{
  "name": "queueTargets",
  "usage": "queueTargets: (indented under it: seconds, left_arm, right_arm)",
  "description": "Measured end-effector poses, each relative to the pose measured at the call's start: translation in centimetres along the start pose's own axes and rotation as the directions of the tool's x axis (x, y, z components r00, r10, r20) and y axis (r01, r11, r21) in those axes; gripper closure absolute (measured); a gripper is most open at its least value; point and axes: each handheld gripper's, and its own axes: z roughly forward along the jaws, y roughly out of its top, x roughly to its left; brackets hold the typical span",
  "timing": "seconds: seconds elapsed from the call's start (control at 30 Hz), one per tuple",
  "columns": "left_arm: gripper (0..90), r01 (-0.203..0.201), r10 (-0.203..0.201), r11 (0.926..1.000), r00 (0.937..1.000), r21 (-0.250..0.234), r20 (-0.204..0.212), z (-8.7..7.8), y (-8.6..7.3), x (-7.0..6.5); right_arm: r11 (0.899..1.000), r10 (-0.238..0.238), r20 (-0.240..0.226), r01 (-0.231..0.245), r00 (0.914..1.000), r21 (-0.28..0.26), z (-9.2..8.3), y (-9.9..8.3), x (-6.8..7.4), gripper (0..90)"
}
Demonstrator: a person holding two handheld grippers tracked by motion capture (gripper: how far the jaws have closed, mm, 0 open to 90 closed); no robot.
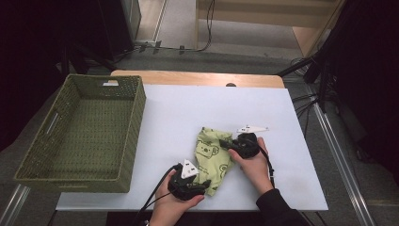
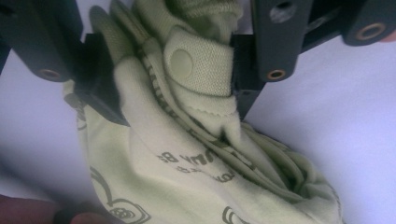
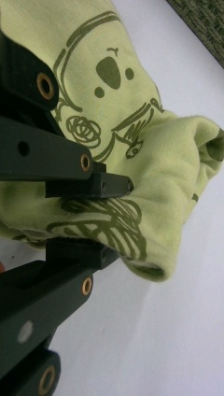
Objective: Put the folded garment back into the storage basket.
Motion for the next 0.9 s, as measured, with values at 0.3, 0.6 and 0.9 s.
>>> queueTargets:
  seconds: [0.3,0.6,0.9]
  left_arm:
    - [60.9,-0.004,0.004,0.9999,0.9999,-0.015,0.013,-0.2,0.0,0.0]
    - [65.8,0.002,-0.002,0.9991,0.9999,-0.042,0.014,-0.4,0.0,0.2]
    - [66.2,-0.036,0.037,0.9916,0.9993,-0.124,0.000,-1.5,0.6,0.0]
  right_arm:
    - [1.000,-0.001,-0.005,0.001,1.0000,-0.007,-0.3,-0.4,0.0,71.9]
    - [1.000,-0.009,-0.003,0.009,1.0000,-0.009,-0.5,-0.3,0.0,71.9]
    - [0.999,-0.027,0.006,0.027,0.9996,-0.030,-1.3,0.8,0.3,71.9]
